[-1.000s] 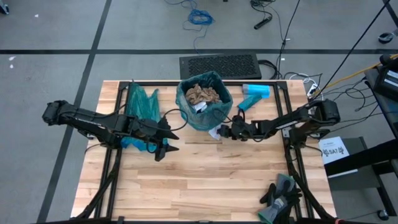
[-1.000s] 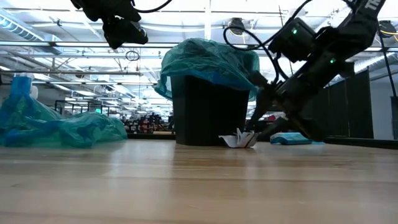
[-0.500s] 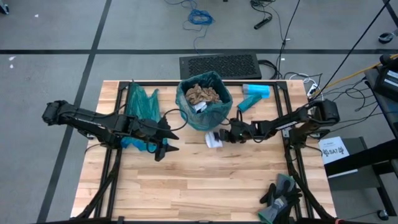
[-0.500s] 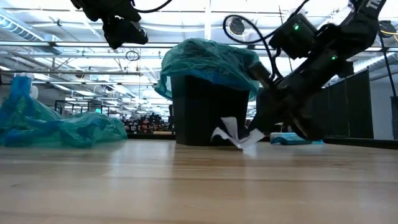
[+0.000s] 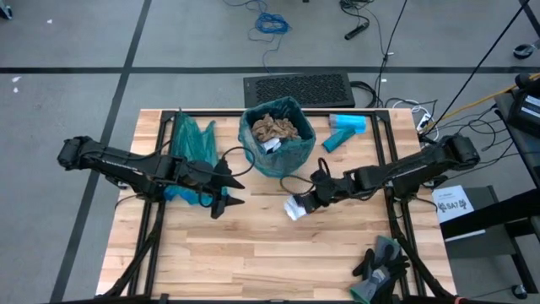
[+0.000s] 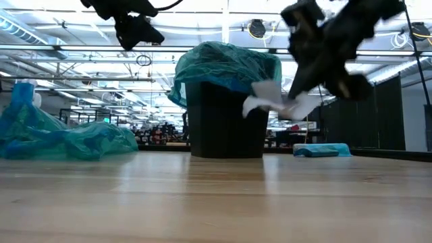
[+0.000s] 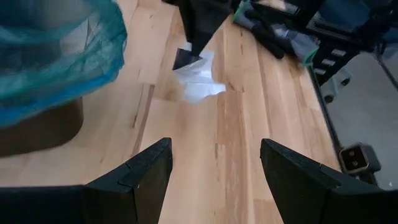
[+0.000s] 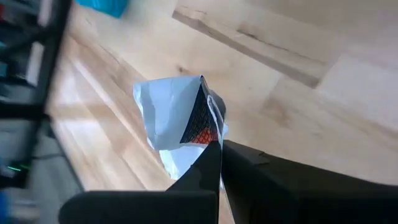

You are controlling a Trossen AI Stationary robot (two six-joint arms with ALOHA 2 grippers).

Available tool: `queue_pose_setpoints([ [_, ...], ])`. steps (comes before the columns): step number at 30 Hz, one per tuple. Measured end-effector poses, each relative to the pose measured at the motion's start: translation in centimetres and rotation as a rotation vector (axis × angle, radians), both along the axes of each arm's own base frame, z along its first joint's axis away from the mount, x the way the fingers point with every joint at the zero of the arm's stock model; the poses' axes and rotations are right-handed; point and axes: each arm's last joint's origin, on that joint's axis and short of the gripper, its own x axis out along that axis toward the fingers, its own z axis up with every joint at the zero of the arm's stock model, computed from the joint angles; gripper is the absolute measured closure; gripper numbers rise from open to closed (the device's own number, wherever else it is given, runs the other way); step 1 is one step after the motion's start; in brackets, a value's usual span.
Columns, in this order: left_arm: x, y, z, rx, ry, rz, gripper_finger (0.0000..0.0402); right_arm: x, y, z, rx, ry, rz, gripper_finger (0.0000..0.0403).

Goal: Place trash/remove bag and relplace
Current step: Put the white paper into the blue trash bag inside the black trash bin

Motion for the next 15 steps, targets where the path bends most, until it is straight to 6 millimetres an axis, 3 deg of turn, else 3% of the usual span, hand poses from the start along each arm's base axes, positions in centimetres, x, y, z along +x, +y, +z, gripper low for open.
queue_pose_setpoints([
  [6,0.1,0.0,0.2,-0.003,-0.018,0.0,0.0157,0.1,0.4,7.3,-0.189,0.083,0.103,0.0403],
  [15,0.3,0.0,0.4,-0.045,-0.048,0.055,0.0157,0.3,-1.6,18.0,-0.494,-0.088,0.094,0.0403],
])
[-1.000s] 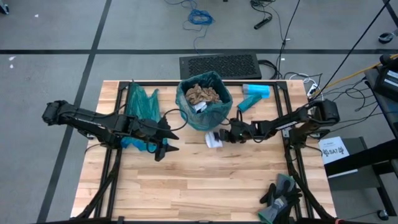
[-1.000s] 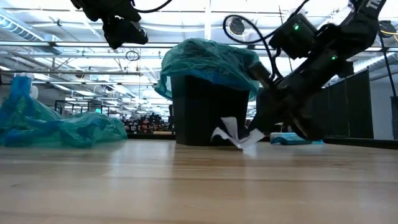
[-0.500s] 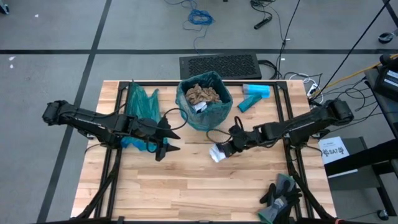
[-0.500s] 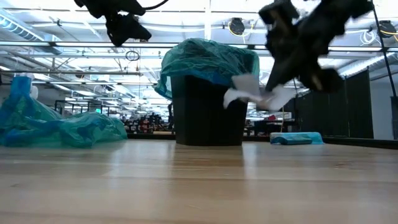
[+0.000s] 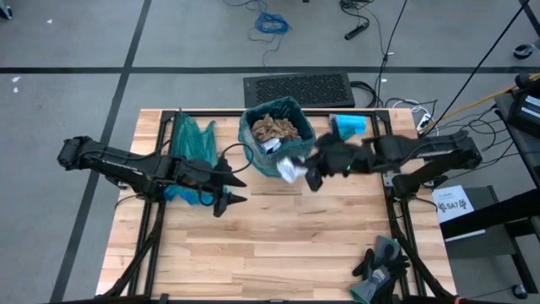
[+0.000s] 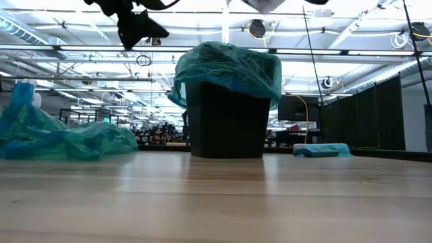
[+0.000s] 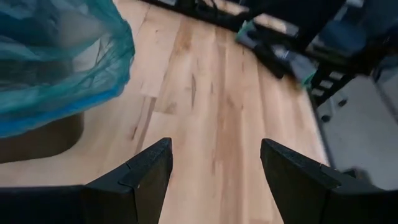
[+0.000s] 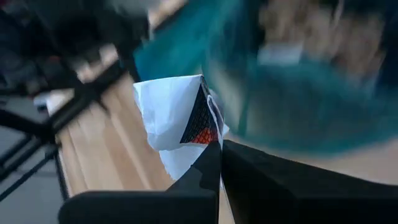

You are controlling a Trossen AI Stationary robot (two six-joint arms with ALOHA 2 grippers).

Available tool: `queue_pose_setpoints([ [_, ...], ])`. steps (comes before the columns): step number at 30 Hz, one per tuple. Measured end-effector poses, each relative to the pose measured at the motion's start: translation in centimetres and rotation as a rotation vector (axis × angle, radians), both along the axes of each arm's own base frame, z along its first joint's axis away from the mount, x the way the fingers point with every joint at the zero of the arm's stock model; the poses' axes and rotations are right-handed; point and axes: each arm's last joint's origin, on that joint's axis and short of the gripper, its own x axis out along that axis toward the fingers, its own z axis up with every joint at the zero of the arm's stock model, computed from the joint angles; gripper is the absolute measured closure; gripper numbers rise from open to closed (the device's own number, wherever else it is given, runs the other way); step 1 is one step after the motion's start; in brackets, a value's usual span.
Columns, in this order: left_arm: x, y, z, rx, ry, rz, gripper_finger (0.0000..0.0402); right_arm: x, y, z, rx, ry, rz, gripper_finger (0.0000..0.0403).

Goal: Place trash/remove bag and relplace
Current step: Put the white paper into the blue trash bag inside the black trash bin, then remove the blue trash bag from the black trash bin

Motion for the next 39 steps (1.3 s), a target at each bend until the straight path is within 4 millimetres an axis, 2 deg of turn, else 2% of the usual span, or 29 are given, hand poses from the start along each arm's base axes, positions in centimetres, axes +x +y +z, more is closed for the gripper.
queue_pose_setpoints([
  [3,0.2,0.0,0.3,-0.041,-0.032,0.027,0.0157,0.1,-1.6,1.7,-0.089,-0.048,-0.016,0.0403],
  [6,0.3,0.1,0.5,-0.085,-0.054,0.084,0.0157,0.5,-3.5,2.2,-0.15,-0.078,-0.036,0.0403],
  [13,0.3,0.5,0.6,-0.065,-0.078,0.232,0.0157,2.2,-7.8,1.6,-0.231,-0.066,-0.122,0.0403],
  [18,0.3,0.5,0.6,-0.063,-0.077,0.235,0.0157,4.4,-9.9,0.0,-0.204,-0.056,-0.043,0.0403],
  [22,0.3,1.0,0.6,-0.082,-0.074,0.268,0.0157,5.7,-10.9,-1.7,-0.194,0.0,-0.036,0.0389],
  [26,0.3,1.9,0.4,-0.073,-0.055,0.307,0.0157,6.2,-11.1,-2.2,-0.193,0.011,-0.04,0.0351],
  [33,0.1,4.4,0.0,-0.008,-0.005,0.399,0.0157,5.7,-11.7,-1.3,-0.205,-0.035,-0.064,0.0277],
  [36,-0.7,6.3,-0.7,0.022,0.087,0.468,0.0157,5.3,-12.2,-0.4,-0.206,-0.052,-0.087,0.0261],
  [39,-1.4,7.8,-0.5,0.025,0.105,0.445,0.0157,4.3,-12.8,0.6,-0.194,-0.073,-0.128,0.0256],
])
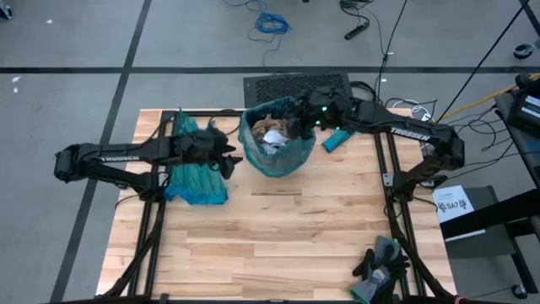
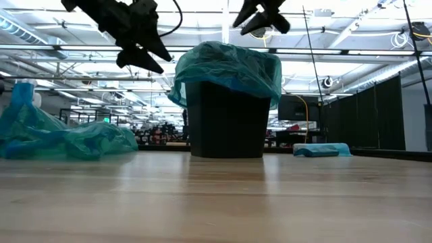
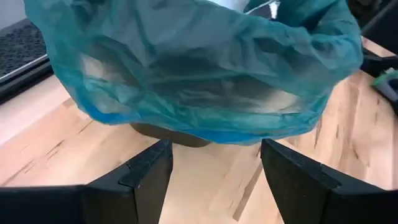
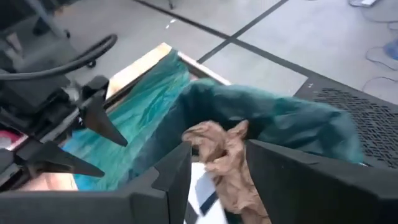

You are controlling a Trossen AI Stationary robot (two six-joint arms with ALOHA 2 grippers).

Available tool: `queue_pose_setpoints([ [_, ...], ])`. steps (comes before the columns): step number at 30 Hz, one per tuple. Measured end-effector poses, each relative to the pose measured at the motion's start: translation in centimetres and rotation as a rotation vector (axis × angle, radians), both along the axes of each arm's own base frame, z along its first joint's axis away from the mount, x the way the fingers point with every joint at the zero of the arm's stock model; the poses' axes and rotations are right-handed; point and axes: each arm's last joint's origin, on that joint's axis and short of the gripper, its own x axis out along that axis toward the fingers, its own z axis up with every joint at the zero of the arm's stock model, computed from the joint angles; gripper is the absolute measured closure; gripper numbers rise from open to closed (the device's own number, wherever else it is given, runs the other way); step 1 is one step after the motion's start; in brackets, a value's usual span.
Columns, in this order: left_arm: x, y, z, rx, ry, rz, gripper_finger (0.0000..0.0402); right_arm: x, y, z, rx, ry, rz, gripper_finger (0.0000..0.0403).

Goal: Place trash/remove bag and relplace
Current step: Remove the blue trash bag from the black trash bin

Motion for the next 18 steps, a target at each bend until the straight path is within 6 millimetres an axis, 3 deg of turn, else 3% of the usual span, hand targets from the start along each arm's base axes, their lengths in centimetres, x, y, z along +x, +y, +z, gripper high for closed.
queue_pose_setpoints([
  [5,-1.3,1.9,0.8,0.035,-0.018,-0.039,0.0157,-3.3,-0.8,0.7,0.058,0.069,-0.085,0.026],
  [11,-2.8,3.4,0.6,0.04,0.045,-0.063,0.0157,-6.6,-0.3,0.5,0.089,0.212,-0.234,0.0267],
  [14,-3.3,3.8,0.4,0.042,0.072,-0.06,0.0157,-7.7,0.3,-1.0,0.098,0.233,-0.312,0.0268],
  [18,-3.4,4.1,0.4,0.043,0.072,-0.045,0.0157,-9.3,0.9,-5.0,0.183,0.229,-0.354,0.0268],
])
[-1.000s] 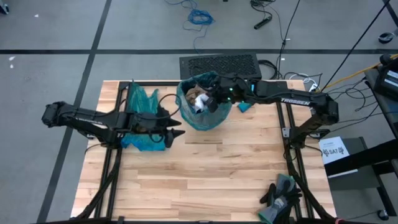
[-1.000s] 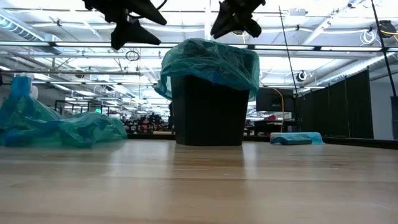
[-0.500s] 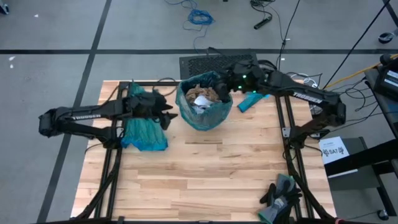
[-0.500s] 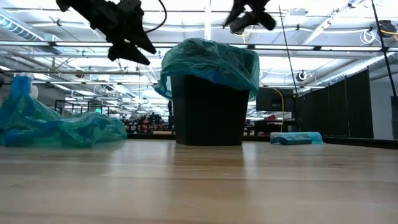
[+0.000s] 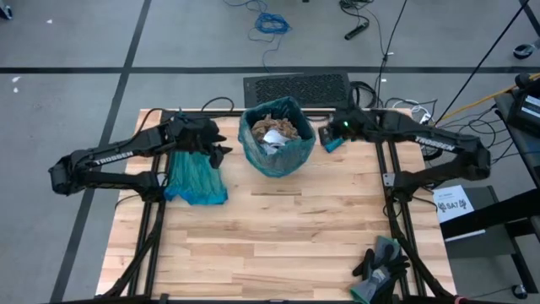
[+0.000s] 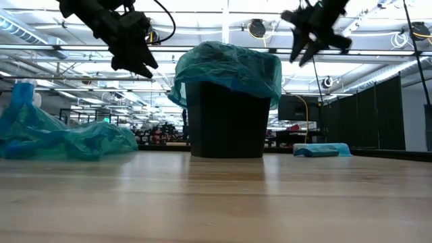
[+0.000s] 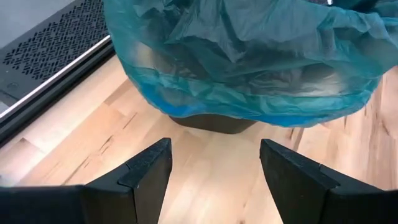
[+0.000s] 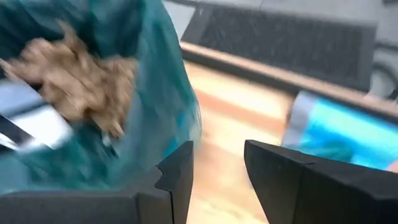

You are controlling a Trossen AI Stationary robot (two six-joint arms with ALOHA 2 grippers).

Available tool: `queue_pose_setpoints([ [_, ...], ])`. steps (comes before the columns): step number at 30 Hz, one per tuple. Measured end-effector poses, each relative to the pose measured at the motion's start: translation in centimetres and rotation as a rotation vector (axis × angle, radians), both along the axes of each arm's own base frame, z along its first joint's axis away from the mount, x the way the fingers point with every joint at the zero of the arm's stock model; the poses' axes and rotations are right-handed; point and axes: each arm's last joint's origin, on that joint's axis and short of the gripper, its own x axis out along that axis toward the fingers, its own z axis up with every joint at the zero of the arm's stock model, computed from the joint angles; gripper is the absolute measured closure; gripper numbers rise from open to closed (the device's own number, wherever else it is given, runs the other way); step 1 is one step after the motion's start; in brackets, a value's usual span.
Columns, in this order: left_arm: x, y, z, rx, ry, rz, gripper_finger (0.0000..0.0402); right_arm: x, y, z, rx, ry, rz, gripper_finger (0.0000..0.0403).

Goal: Place trash/remove bag and relplace
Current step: Remove the blue trash bag from the black trash bin

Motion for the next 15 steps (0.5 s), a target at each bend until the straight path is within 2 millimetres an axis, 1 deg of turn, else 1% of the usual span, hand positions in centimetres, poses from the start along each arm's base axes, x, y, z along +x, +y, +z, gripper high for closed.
queue_pose_setpoints([
  [4,0.1,-0.1,0.0,-0.022,-0.016,-0.023,0.0157,-1.5,0.5,-4.2,0.099,-0.133,0.009,0.0268],
  [7,0.2,-0.2,0.1,-0.044,-0.038,-0.026,0.0157,-2.5,0.4,-6.5,0.143,-0.251,0.027,0.0268],
  [10,0.4,-0.1,0.3,-0.059,-0.07,-0.006,0.0157,-3.1,-0.4,-8.1,0.177,-0.352,0.05,0.0268],
  [12,0.8,0.1,0.6,-0.067,-0.114,0.012,0.0157,-3.5,-1.3,-8.9,0.187,-0.382,0.053,0.0268],
  [15,1.1,0.3,1.0,-0.088,-0.185,0.073,0.0157,-3.7,-2.9,-9.6,0.151,-0.405,0.063,0.0268],
])
